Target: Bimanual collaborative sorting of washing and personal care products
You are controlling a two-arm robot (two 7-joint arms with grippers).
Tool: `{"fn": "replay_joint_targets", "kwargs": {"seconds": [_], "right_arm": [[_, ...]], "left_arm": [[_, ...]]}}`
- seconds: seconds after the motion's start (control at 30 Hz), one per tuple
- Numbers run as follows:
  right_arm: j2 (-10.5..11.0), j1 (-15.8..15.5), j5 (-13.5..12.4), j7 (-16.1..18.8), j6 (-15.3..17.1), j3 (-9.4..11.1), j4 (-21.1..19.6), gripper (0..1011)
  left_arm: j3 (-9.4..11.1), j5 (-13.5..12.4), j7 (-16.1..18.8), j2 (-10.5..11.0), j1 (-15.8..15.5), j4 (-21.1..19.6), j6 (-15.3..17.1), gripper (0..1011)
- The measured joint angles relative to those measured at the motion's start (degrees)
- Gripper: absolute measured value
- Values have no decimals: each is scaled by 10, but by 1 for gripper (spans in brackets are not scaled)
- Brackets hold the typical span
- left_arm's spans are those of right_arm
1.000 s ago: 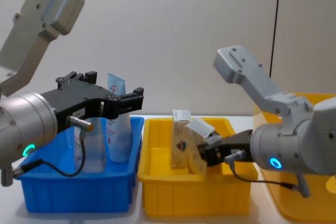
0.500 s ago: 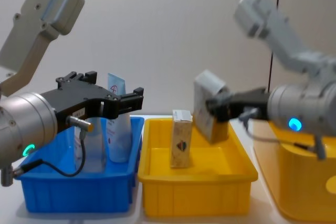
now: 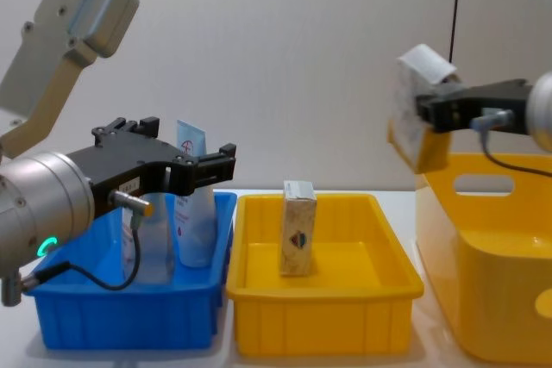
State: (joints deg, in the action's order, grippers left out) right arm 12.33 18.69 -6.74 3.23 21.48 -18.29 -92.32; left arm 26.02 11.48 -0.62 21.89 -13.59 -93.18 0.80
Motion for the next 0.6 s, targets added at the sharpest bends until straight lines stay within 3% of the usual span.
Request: {"fn": "replay_joint_targets", "kwargs": {"seconds": [0.6], "right_arm": [[4, -65, -5, -55, 74, 69, -29, 221]], "left_arm": [[0, 0, 0, 0, 0, 0, 0, 1001]]}}
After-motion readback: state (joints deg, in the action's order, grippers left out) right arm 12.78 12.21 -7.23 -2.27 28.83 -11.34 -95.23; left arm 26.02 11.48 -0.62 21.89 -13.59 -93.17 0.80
